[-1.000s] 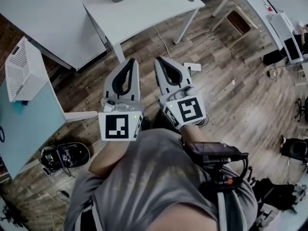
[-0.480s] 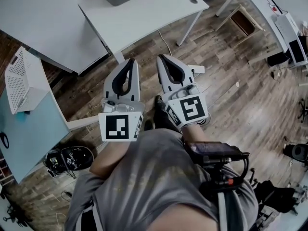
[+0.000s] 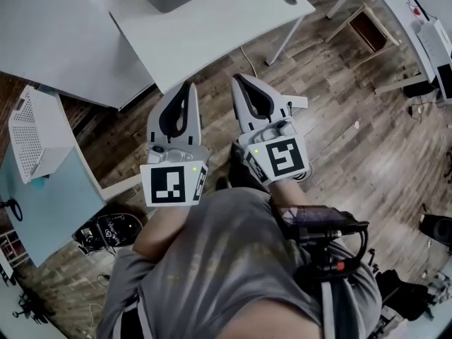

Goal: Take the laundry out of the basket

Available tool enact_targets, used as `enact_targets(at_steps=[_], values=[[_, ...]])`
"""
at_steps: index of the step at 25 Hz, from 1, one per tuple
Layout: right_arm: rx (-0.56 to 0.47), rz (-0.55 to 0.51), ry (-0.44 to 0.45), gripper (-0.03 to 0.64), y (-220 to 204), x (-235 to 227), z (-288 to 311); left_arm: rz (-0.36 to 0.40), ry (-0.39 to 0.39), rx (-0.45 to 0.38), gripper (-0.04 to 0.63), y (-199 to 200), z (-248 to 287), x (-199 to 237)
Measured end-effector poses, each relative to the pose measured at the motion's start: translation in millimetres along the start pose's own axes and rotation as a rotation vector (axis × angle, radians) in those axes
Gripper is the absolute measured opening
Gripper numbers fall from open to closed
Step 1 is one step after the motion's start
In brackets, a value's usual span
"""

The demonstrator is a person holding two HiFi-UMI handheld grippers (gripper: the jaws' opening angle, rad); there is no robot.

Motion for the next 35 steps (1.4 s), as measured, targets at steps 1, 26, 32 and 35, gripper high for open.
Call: enact_targets(at_steps=[1, 26, 32, 35], values=[[-0.002, 0.005, 0.000, 0.008, -1.2, -6.5, 3.0, 0.006, 0.003, 0.001, 0.008, 1.0, 7.0, -0.9], [-0.054, 0.027, 0.025, 0.008, -22.2, -123.2, 44.5, 0.081, -0.012, 0.004, 0.008, -8.5, 132.2, -48.0], [-0.041, 0.019, 0.024, 0.008, -31.9, -129.2, 67.1, 0.063, -0.003, 0.004, 0.008, -14.3, 148.8, -28.9], [-0.035, 0.009, 0.037, 0.008, -36.4, -129.8, 85.0, 0.051, 0.007, -0.011, 0.008, -15.2, 159.8, -13.8]])
Point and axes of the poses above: the fingertips, and each gripper's own axes: z forward along the fingers, x to its left, y out of its top, the point moved 8 cm from there along -z, backward along the fingers, and after that the axes turned 13 degrees about -z, right-handed, at the moved point
